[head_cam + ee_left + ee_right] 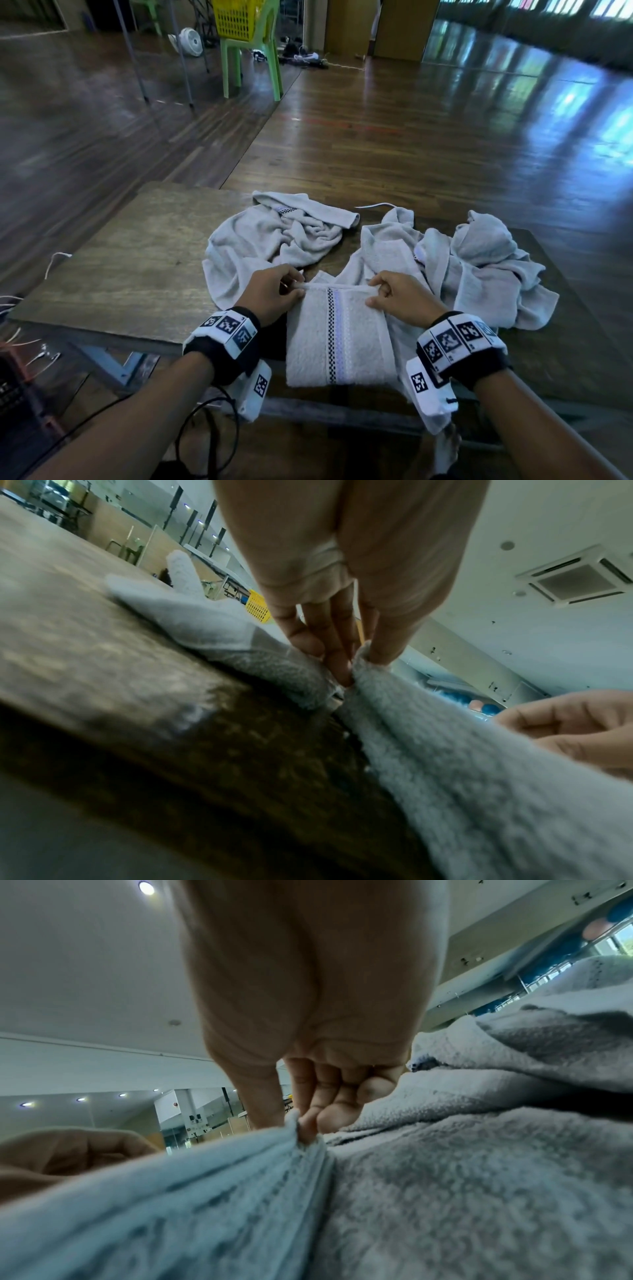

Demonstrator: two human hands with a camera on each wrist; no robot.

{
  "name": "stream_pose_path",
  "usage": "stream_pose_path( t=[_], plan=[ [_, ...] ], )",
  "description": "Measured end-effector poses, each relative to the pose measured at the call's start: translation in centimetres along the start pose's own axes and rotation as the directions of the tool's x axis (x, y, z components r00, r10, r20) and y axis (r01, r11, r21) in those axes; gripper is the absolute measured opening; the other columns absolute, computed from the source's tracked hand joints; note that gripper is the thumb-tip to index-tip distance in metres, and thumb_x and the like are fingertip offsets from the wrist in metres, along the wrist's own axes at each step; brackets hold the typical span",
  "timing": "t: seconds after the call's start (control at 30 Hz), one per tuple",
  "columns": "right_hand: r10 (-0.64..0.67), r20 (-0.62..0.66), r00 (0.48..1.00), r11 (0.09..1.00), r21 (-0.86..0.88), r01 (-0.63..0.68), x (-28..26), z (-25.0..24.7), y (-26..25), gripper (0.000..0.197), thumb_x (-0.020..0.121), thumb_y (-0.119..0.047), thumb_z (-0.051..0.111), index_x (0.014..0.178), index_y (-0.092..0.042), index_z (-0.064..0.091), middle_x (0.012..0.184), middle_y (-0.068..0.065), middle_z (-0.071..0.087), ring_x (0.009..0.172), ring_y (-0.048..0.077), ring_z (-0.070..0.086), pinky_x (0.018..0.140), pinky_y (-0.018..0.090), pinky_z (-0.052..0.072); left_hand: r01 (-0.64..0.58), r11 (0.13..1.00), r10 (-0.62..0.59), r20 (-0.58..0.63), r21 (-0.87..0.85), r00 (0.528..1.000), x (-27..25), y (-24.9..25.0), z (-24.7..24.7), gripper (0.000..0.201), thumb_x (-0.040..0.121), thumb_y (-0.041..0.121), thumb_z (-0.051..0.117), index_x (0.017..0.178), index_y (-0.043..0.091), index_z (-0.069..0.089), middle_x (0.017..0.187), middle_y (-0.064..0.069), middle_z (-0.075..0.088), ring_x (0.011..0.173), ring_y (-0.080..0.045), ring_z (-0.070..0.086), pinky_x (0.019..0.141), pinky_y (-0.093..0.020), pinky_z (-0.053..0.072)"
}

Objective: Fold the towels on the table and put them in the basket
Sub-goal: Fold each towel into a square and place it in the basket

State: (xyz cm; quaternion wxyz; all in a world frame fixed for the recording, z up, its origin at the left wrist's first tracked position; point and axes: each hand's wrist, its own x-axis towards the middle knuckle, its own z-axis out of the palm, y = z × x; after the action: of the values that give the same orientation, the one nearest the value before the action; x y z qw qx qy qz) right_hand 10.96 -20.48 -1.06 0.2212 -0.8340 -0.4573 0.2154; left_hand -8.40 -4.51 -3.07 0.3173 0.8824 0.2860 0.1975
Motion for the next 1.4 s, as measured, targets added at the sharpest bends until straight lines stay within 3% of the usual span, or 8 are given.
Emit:
stream_pose_path(
  t=[0.37,0.57,0.7,0.83,0.97,1.07,1.27,1.4],
  plan=[
    [-0.143,-0.085,0.986,0.990,-0.014,0.142,0.2,-0.1,0.0,0.006,0.080,-0.011,0.060,0.083,-0.012,0.055,0.083,0.004,0.057,0.075,0.016,0.051,0.064,0.020,0.038,0.004,0.999,-0.005,-0.027,-0.036,1.000,0.4,-0.4,0.5,0.015,0.079,0.016,0.071,0.093,0.011,0.069,0.083,0.009,0.061,0.071,-0.001,0.053,0.065,0.004,0.033],
    [-0.107,-0.088,0.990,0.994,0.029,0.110,0.7,0.0,0.8,0.007,0.083,-0.011,0.055,0.082,-0.014,0.049,0.077,0.012,0.061,0.063,0.014,0.048,0.059,0.024,0.037,0.040,0.996,-0.039,0.008,-0.082,0.999,0.7,-0.6,1.0,0.014,0.083,0.024,0.068,0.095,0.017,0.069,0.084,0.008,0.063,0.067,0.007,0.052,0.062,0.000,0.038],
    [-0.034,-0.064,0.997,0.999,0.021,0.036,1.3,-0.1,1.3,0.004,0.085,-0.015,0.058,0.087,-0.015,0.054,0.070,0.000,0.054,0.064,0.013,0.048,0.058,0.021,0.036,0.062,0.997,-0.061,0.027,-0.048,0.998,0.9,-0.9,1.2,0.014,0.084,0.027,0.066,0.096,0.019,0.068,0.089,0.005,0.067,0.070,-0.001,0.054,0.062,-0.003,0.036],
    [0.006,-0.099,0.995,0.999,0.037,-0.002,1.7,0.0,1.5,0.009,0.081,-0.016,0.068,0.085,-0.014,0.060,0.068,-0.005,0.055,0.063,0.008,0.051,0.061,0.023,0.038,0.072,0.996,-0.070,0.032,-0.050,0.997,1.0,-1.1,1.3,0.013,0.084,0.027,0.067,0.093,0.019,0.069,0.092,0.002,0.069,0.075,-0.006,0.058,0.071,-0.014,0.040],
    [-0.149,-0.125,0.981,0.988,-0.059,0.143,1.6,-0.3,1.2,0.017,0.078,-0.015,0.071,0.074,-0.020,0.055,0.076,-0.004,0.058,0.071,0.012,0.054,0.066,0.025,0.042,0.053,0.998,-0.052,0.014,-0.044,0.999,1.0,-1.1,1.2,0.011,0.083,0.026,0.067,0.092,0.019,0.069,0.088,0.003,0.069,0.075,-0.005,0.057,0.070,-0.014,0.040],
    [-0.283,-0.122,0.951,0.958,-0.086,0.274,1.5,-0.2,1.2,0.013,0.079,-0.012,0.070,0.075,-0.015,0.058,0.079,-0.006,0.062,0.078,0.009,0.058,0.072,0.023,0.042,0.037,0.999,-0.037,0.022,-0.031,0.999,1.0,-1.0,1.1,0.008,0.084,0.025,0.067,0.090,0.021,0.069,0.086,0.003,0.068,0.074,-0.005,0.056,0.072,-0.018,0.042],
    [-0.246,-0.164,0.955,0.969,-0.037,0.243,1.6,0.0,1.5,0.013,0.081,-0.016,0.069,0.075,-0.015,0.058,0.073,-0.007,0.065,0.074,0.008,0.061,0.069,0.021,0.046,0.014,0.998,-0.016,0.046,0.060,0.999,1.3,-0.9,1.0,0.005,0.085,0.021,0.065,0.084,0.017,0.066,0.080,0.009,0.062,0.072,-0.006,0.054,0.070,-0.018,0.041],
    [-0.209,-0.193,0.959,0.978,-0.016,0.210,1.8,0.2,1.5,0.015,0.083,-0.017,0.068,0.075,-0.016,0.055,0.073,-0.003,0.065,0.073,0.013,0.061,0.069,0.028,0.049,-0.006,0.997,0.005,0.018,0.080,1.000,1.3,-1.1,1.2,0.005,0.087,0.022,0.061,0.086,0.018,0.061,0.083,0.001,0.067,0.077,-0.015,0.060,0.072,-0.029,0.050]
  ],
)
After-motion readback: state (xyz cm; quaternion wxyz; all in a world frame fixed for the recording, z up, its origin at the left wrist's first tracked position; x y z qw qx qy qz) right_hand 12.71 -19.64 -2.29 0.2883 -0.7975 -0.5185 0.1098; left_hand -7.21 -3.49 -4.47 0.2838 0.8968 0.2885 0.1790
